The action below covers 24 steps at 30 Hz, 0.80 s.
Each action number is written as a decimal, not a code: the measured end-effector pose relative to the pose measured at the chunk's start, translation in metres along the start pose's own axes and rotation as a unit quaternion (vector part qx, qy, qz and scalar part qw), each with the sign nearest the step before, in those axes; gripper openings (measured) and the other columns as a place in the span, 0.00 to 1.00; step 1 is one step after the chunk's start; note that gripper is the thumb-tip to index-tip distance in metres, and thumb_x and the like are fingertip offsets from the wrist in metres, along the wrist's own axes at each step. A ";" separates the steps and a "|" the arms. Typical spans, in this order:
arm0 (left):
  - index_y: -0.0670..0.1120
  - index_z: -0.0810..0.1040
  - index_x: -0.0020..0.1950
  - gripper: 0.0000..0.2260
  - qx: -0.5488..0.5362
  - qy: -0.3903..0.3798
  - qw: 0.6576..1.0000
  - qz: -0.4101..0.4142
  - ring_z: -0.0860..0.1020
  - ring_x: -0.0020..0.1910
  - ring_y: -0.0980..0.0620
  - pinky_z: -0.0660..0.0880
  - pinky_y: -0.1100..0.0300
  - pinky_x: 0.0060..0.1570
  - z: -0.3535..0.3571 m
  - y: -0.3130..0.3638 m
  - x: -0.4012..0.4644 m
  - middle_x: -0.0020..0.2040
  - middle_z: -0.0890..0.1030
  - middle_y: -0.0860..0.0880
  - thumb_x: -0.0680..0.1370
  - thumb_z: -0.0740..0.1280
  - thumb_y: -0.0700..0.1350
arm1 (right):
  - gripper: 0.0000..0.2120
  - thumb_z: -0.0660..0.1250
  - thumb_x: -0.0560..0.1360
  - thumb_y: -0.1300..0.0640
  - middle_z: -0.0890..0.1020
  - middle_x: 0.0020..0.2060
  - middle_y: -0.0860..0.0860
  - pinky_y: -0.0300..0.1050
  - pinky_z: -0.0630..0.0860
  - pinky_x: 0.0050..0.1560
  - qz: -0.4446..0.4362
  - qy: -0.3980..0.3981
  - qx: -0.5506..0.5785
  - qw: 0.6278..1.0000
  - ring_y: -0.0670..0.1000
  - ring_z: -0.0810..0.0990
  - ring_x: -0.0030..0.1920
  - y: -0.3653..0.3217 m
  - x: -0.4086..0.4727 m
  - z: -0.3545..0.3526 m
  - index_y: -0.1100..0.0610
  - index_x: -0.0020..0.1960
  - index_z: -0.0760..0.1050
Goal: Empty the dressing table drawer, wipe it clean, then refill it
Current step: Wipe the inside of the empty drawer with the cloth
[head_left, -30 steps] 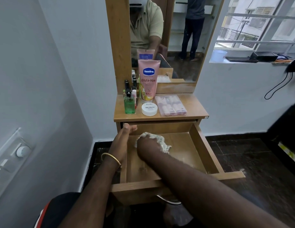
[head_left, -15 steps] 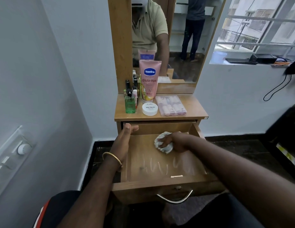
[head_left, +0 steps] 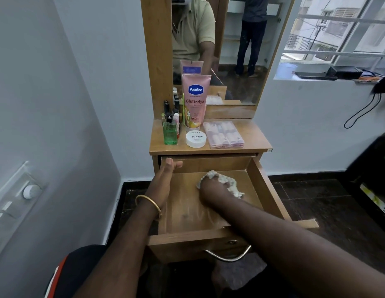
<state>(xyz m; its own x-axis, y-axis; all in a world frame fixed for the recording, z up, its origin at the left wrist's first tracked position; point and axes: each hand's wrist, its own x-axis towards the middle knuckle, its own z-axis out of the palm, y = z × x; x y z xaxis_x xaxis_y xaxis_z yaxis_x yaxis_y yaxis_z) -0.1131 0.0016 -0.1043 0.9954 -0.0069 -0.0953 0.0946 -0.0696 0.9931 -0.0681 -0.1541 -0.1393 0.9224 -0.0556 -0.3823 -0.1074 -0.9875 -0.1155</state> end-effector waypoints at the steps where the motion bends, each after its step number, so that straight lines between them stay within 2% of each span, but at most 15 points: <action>1: 0.59 0.79 0.61 0.44 -0.001 0.000 1.000 -0.001 0.70 0.70 0.53 0.64 0.42 0.72 0.000 0.000 0.000 0.65 0.77 0.57 0.59 0.48 0.85 | 0.29 0.64 0.75 0.55 0.67 0.71 0.63 0.69 0.68 0.64 0.001 0.002 -0.002 1.000 0.70 0.67 0.69 -0.011 -0.004 0.000 0.58 0.74 0.65; 3: 0.59 0.79 0.61 0.43 -0.001 -0.003 1.000 0.003 0.69 0.70 0.52 0.62 0.44 0.72 0.001 0.001 -0.001 0.66 0.77 0.56 0.61 0.48 0.84 | 0.28 0.66 0.75 0.56 0.69 0.72 0.60 0.65 0.70 0.65 -0.006 -0.009 -0.005 1.000 0.65 0.71 0.69 -0.035 -0.018 -0.002 0.55 0.75 0.66; 6: 0.58 0.79 0.61 0.44 -0.008 -0.009 1.000 0.004 0.70 0.70 0.52 0.63 0.44 0.72 0.001 0.001 -0.001 0.66 0.77 0.55 0.60 0.48 0.84 | 0.24 0.65 0.79 0.61 0.71 0.72 0.55 0.56 0.68 0.68 -0.126 -0.040 -0.012 0.991 0.59 0.69 0.72 -0.053 -0.031 -0.002 0.53 0.74 0.68; 11: 0.57 0.79 0.60 0.44 -0.005 -0.004 1.000 0.016 0.71 0.68 0.52 0.64 0.43 0.72 0.001 -0.001 -0.001 0.65 0.78 0.54 0.60 0.48 0.84 | 0.25 0.62 0.78 0.69 0.69 0.74 0.49 0.38 0.62 0.66 -0.228 -0.112 -0.006 0.967 0.53 0.69 0.71 -0.021 -0.031 -0.025 0.51 0.71 0.74; 12: 0.58 0.80 0.60 0.44 -0.004 -0.004 1.000 0.017 0.72 0.68 0.52 0.64 0.43 0.72 0.000 -0.001 0.000 0.64 0.78 0.55 0.60 0.48 0.84 | 0.24 0.63 0.77 0.70 0.70 0.73 0.49 0.36 0.63 0.63 -0.222 -0.122 -0.010 0.967 0.53 0.71 0.70 -0.010 -0.028 -0.031 0.51 0.69 0.75; 15: 0.61 0.80 0.59 0.42 -0.004 -0.007 1.000 0.004 0.72 0.68 0.52 0.65 0.42 0.70 -0.001 -0.003 0.000 0.65 0.78 0.56 0.60 0.49 0.85 | 0.22 0.66 0.75 0.68 0.79 0.65 0.53 0.39 0.71 0.58 -0.187 -0.117 -0.007 0.975 0.54 0.77 0.64 0.027 -0.022 -0.050 0.50 0.65 0.79; 17: 0.61 0.79 0.60 0.42 0.003 -0.008 1.000 -0.001 0.71 0.69 0.52 0.65 0.41 0.71 -0.002 -0.002 0.000 0.66 0.77 0.56 0.60 0.48 0.85 | 0.21 0.68 0.75 0.66 0.80 0.63 0.53 0.39 0.73 0.56 -0.154 -0.103 -0.009 0.983 0.54 0.78 0.62 0.053 -0.014 -0.057 0.48 0.63 0.81; 20: 0.60 0.78 0.62 0.45 0.019 -0.010 1.000 -0.001 0.68 0.71 0.52 0.62 0.42 0.72 -0.002 0.000 -0.001 0.68 0.75 0.55 0.60 0.46 0.84 | 0.13 0.72 0.75 0.58 0.74 0.68 0.53 0.41 0.69 0.61 -0.097 -0.082 0.018 0.992 0.57 0.75 0.64 0.083 -0.007 -0.065 0.46 0.58 0.83; 22: 0.59 0.78 0.63 0.46 0.027 -0.012 1.000 0.002 0.68 0.71 0.52 0.61 0.43 0.73 -0.001 0.000 0.000 0.68 0.75 0.56 0.60 0.46 0.84 | 0.17 0.69 0.77 0.59 0.70 0.73 0.53 0.45 0.68 0.67 -0.076 -0.071 -0.029 0.994 0.58 0.71 0.69 0.090 -0.008 -0.066 0.44 0.62 0.80; 24: 0.58 0.78 0.63 0.44 0.030 -0.010 1.000 0.001 0.68 0.71 0.52 0.61 0.42 0.73 -0.001 0.000 0.001 0.68 0.75 0.55 0.62 0.46 0.83 | 0.23 0.66 0.77 0.61 0.69 0.73 0.54 0.48 0.69 0.69 -0.046 -0.073 -0.063 0.994 0.58 0.72 0.69 0.082 -0.014 -0.063 0.43 0.69 0.74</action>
<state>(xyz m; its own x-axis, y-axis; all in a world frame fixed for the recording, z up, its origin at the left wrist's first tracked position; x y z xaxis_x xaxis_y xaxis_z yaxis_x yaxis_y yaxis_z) -0.1119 0.0024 -0.1040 0.9951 -0.0271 -0.0956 0.0914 -0.1287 0.9875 -0.0664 -0.2439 -0.0861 0.8610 0.0482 -0.5063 0.0303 -0.9986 -0.0435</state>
